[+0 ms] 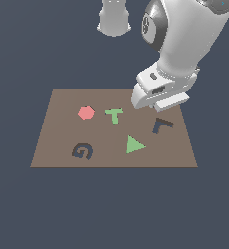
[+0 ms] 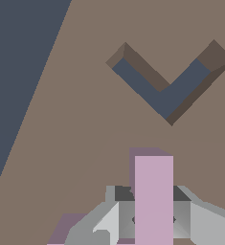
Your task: Insert a designated object into the corresponding slot on a board.
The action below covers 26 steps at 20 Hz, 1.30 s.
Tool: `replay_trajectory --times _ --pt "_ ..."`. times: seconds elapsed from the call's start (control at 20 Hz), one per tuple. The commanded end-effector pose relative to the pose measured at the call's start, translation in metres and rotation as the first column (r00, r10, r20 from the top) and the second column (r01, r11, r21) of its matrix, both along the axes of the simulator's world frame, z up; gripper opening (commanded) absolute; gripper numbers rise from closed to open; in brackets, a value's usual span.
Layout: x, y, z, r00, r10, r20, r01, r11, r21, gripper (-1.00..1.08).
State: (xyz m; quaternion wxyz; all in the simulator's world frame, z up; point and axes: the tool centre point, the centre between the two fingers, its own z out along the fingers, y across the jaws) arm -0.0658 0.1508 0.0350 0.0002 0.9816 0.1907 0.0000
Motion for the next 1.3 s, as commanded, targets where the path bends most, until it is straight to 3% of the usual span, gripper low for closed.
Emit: replay_trajectory --times 0.0,0.25,0.65,1.0,1.25 --pt "0.007 0.003 0.001 0.998 -0.069 0.001 0.069 0.998 0.0 -1.0" --pt "0.025 0.007 0.002 0.971 -0.24 0.001 0.24 0.971 0.0 -1.0" --pt "0.055 0.006 0.004 0.869 -0.495 0.001 0.495 0.869 0.0 -1.0" --pt "0.072 0.001 0.005 0.779 -0.627 0.002 0.627 0.779 0.0 -1.0" --pt "0.079 -0.003 0.006 0.737 -0.676 0.002 0.676 0.737 -0.001 -1.0"
